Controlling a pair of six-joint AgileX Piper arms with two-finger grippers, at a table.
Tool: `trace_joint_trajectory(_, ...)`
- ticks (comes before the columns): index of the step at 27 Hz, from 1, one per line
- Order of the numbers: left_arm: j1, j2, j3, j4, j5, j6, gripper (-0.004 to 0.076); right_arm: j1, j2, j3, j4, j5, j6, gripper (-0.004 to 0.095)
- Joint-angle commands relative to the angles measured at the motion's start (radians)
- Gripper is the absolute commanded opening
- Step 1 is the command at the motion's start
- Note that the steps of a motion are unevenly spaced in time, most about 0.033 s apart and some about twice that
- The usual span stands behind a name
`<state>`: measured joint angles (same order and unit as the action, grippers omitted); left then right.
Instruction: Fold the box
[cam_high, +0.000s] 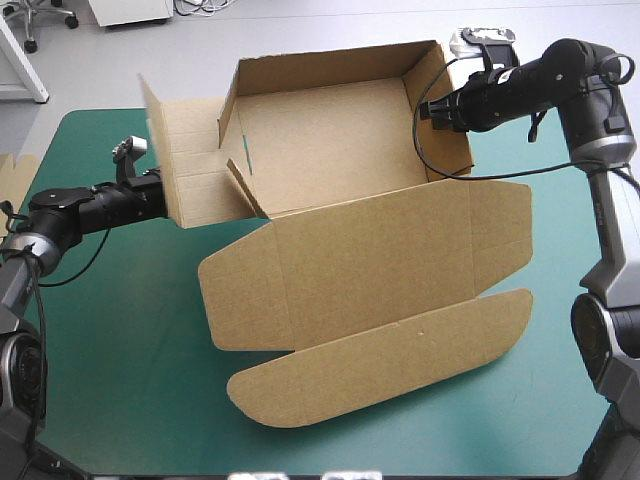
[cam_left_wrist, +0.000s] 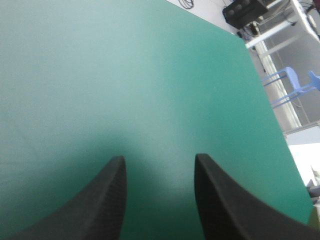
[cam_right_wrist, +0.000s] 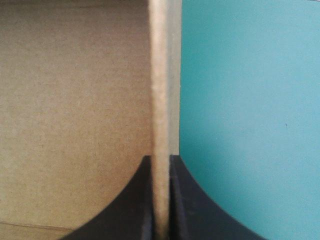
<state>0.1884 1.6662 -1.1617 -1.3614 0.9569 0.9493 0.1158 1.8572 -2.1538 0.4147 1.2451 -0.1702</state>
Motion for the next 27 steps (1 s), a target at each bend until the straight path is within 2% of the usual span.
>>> trace_joint_trajectory(1,-0.047,-0.043,-0.025,-0.181,0.068,0.035,0.0314,-0.004,-0.014,-0.027,0.029,-0.030,0.005,-0.0017)
trace_joint_trajectory(5,-0.059,-0.043,-0.025,-0.332,0.164,0.073,0.0314,-0.004,-0.001,-0.025,-0.031,-0.038,0.013,-0.0017)
trace_joint_trajectory(11,-0.062,-0.043,-0.025,-0.363,0.186,0.075,0.0313,-0.004,0.001,-0.025,-0.033,-0.045,0.021,-0.0017)
trace_joint_trajectory(16,-0.062,-0.043,-0.025,-0.450,0.302,0.075,0.0310,-0.004,0.010,-0.025,-0.037,-0.053,0.031,-0.0017)
trace_joint_trajectory(21,-0.076,-0.043,-0.049,-0.450,0.345,0.065,0.0310,-0.004,0.010,-0.025,-0.037,-0.063,0.039,-0.0017)
trace_joint_trajectory(27,-0.140,-0.043,-0.100,-0.450,0.345,0.053,0.0311,-0.004,0.010,-0.025,-0.047,-0.063,0.048,-0.0017)
